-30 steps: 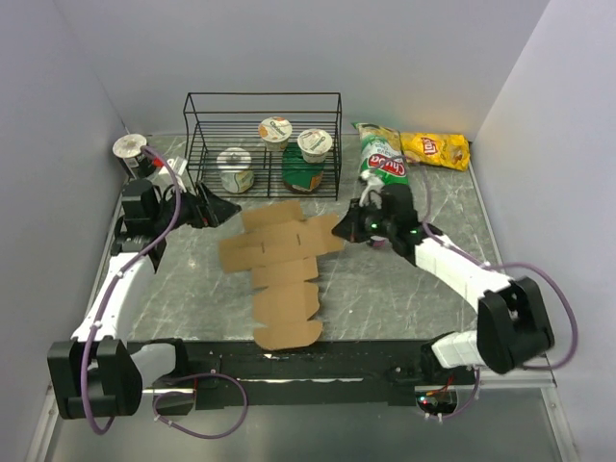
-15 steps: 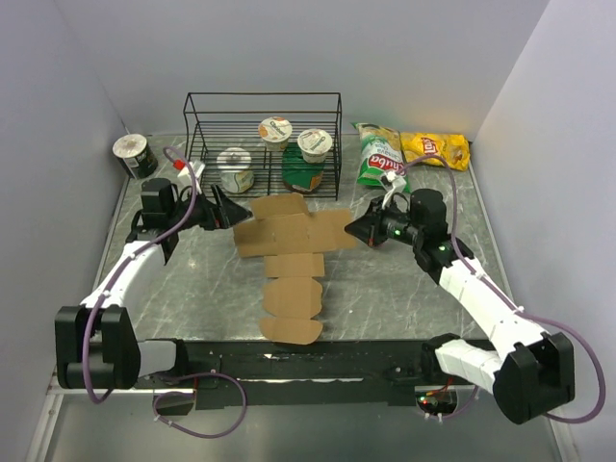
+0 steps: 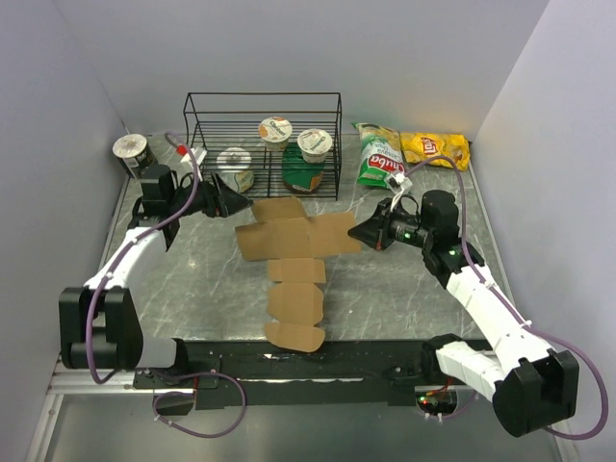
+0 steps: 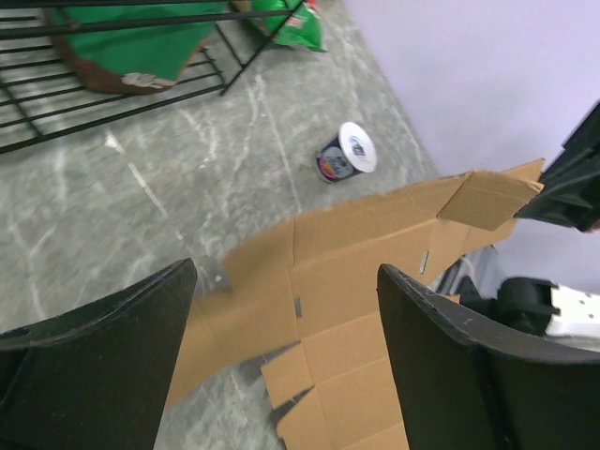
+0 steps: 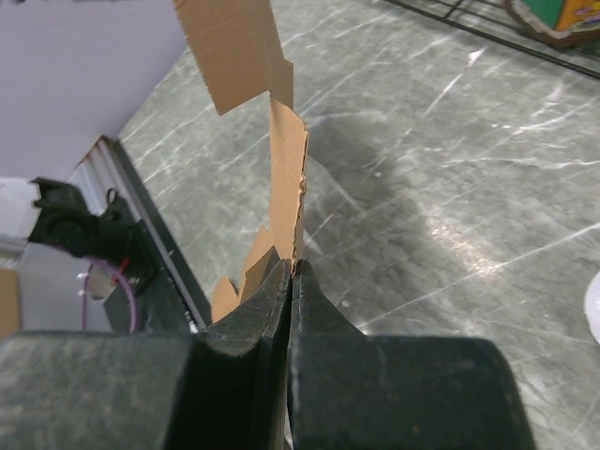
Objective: Fold the paper box
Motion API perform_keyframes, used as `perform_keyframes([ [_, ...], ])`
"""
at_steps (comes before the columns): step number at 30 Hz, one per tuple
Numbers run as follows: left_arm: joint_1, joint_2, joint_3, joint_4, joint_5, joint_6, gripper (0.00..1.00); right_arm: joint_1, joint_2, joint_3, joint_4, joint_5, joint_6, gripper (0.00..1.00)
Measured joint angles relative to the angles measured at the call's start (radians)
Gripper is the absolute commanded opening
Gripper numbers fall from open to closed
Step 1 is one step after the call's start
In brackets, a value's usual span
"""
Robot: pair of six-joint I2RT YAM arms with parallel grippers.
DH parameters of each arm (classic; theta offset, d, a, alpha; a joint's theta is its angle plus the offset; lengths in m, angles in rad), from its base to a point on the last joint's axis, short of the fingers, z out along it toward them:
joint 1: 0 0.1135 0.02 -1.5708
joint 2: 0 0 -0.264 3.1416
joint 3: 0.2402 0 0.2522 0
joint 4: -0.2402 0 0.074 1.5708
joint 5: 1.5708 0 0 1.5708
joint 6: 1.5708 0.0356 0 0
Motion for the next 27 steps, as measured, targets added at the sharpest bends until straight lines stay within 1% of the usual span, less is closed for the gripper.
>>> perform_keyframes([
  [1, 0.000, 0.015, 0.008, 0.011, 0.018, 0.000, 0.88, -0.004, -0.002, 0.000, -0.001, -0.011, 0.000, 0.00],
  [3, 0.000, 0.031, 0.008, 0.026, 0.056, 0.001, 0.92, -0.014, -0.005, 0.000, -0.001, -0.034, 0.002, 0.00],
  [5, 0.000, 0.031, 0.006, 0.036, 0.091, 0.003, 0.93, -0.025, -0.010, 0.000, -0.001, -0.057, 0.005, 0.00],
  [8, -0.001, 0.030, -0.018, 0.099, 0.142, -0.005, 0.95, -0.039, -0.021, 0.000, 0.000, -0.087, 0.013, 0.00],
  [11, -0.005, 0.029, -0.045, 0.122, 0.171, -0.005, 0.95, -0.049, -0.029, 0.000, 0.002, -0.116, 0.020, 0.00],
  [14, -0.017, 0.029, -0.051, 0.120, 0.185, 0.006, 0.91, -0.054, -0.029, 0.000, 0.006, -0.138, 0.028, 0.00],
  [17, -0.041, 0.028, -0.051, 0.114, 0.198, 0.026, 0.81, -0.059, -0.029, 0.000, 0.010, -0.150, 0.035, 0.00],
  [18, -0.051, 0.028, -0.051, 0.107, 0.199, 0.036, 0.73, -0.061, -0.029, 0.000, 0.009, -0.153, 0.036, 0.00],
  [20, -0.068, 0.028, -0.051, 0.085, 0.198, 0.054, 0.67, -0.065, -0.029, 0.000, 0.009, -0.158, 0.039, 0.00],
  [21, -0.075, 0.028, -0.051, 0.077, 0.197, 0.063, 0.61, -0.066, -0.029, 0.000, 0.010, -0.158, 0.039, 0.00],
  [23, -0.081, 0.028, -0.051, 0.068, 0.193, 0.076, 0.55, -0.066, -0.029, 0.000, 0.009, -0.157, 0.038, 0.00],
  [24, -0.082, 0.027, -0.051, 0.064, 0.190, 0.083, 0.49, -0.066, -0.029, 0.000, 0.009, -0.157, 0.038, 0.00],
  [27, -0.083, 0.019, -0.051, 0.042, 0.173, 0.099, 0.42, -0.067, -0.029, 0.000, 0.008, -0.152, 0.037, 0.00],
])
